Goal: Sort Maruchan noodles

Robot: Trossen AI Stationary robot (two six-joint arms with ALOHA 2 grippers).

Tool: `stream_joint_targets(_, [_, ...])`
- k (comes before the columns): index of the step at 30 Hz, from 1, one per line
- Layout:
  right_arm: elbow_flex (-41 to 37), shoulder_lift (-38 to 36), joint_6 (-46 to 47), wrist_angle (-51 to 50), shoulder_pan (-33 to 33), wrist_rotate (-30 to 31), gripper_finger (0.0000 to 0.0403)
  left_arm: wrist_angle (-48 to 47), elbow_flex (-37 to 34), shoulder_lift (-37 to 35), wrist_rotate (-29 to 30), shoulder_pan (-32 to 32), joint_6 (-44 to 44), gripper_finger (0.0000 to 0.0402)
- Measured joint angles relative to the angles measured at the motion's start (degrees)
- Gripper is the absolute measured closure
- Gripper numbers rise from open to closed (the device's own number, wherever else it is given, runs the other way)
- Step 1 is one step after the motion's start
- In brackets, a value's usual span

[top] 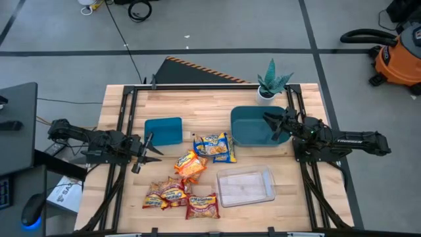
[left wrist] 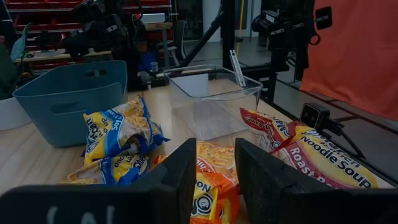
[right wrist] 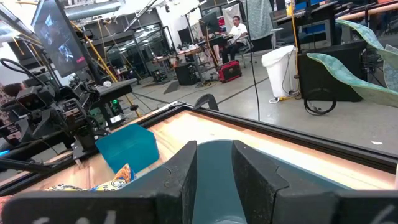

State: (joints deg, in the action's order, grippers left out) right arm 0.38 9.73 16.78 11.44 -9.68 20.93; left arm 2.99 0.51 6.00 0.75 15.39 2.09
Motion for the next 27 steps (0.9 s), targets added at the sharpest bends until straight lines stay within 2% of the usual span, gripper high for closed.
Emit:
stream_joint_targets(10, [0.0, 0.0, 0.0, 0.0, 0.0, 0.0, 0.0297, 0.2, 0.0, 0.0, 0.0, 0.0, 0.1, 0.0285])
stream_joint_targets(16, [0.0, 0.0, 0.0, 0.0, 0.0, 0.0, 0.0297, 5.6, 0.0, 0.0, 0.0, 0.0, 3.1, 0.0285])
stream_joint_targets(24, [0.0, 0.0, 0.0, 0.0, 0.0, 0.0, 0.0297, 6.6, 0.0, 0.0, 0.0, 0.0, 3.0, 0.0285])
stream_joint_targets(27, [0.0, 0.0, 0.1, 0.3, 0.0, 0.0, 0.0297, 11.0, 0.0, 0.0, 0.0, 0.0, -1.8, 0.0285])
